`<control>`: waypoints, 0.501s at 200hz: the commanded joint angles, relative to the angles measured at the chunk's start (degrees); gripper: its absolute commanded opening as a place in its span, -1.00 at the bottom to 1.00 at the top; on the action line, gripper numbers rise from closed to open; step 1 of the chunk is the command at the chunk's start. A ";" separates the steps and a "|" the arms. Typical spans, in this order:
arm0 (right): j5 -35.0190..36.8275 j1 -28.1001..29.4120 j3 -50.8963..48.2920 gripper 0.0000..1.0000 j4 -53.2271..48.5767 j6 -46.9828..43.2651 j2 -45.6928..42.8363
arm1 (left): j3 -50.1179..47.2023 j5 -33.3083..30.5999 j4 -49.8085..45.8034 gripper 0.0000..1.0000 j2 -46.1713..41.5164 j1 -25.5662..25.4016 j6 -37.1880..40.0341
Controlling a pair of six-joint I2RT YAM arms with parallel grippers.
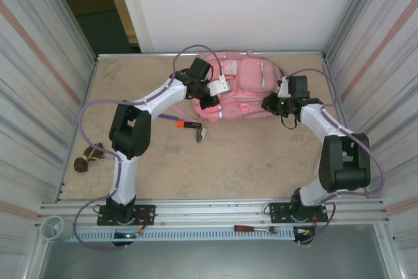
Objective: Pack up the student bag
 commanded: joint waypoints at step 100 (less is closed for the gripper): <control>26.86 8.25 1.03 -0.43 0.00 -3.46 2.39 | -1.47 1.37 -1.48 -1.00 -3.61 0.20 0.70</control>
